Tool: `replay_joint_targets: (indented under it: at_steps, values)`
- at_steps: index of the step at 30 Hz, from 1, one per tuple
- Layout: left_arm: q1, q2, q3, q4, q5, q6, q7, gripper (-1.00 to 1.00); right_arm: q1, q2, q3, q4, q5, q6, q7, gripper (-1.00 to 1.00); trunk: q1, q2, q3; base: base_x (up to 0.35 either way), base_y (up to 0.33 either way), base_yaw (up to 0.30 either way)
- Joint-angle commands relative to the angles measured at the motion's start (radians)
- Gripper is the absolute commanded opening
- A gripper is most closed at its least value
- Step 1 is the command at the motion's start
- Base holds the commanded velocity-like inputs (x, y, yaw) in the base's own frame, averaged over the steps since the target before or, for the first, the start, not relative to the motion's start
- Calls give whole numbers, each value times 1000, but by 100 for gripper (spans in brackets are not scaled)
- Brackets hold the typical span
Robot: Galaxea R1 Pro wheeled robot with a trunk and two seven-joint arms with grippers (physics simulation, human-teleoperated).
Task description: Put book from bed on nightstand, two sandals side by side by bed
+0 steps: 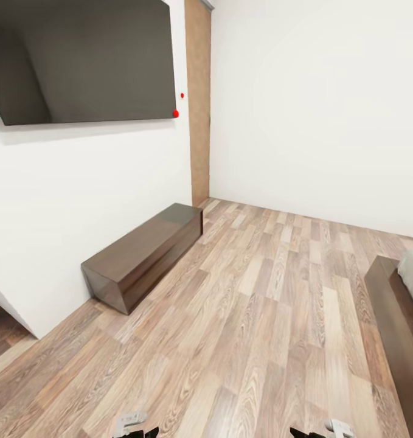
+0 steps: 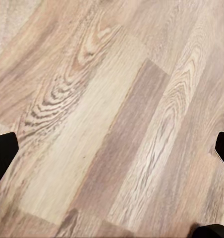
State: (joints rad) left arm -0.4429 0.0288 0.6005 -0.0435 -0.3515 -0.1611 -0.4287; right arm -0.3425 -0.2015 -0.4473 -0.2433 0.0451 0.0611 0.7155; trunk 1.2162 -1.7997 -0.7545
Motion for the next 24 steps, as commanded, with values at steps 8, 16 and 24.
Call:
replay_joint_targets:
  at_steps: [8, 16, 24]
  values:
    - [0, 0, 8, 1, -11, -5, -2, 100, 0, 1, -8, -1, 4, 6, 5, 100, 0, 0, -1, 321, -39, -256]
    - [0, 0, 8, 1, -11, -5, -2, 100, -1, 1, -8, -1, 4, 6, 5, 100, 0, 0, -1, 320, -89, -256]
    - [0, 0, 8, 1, -11, -5, -2, 100, 0, 1, -8, -1, 4, 6, 6, 100, 0, 0, -1, 317, -86, -256]
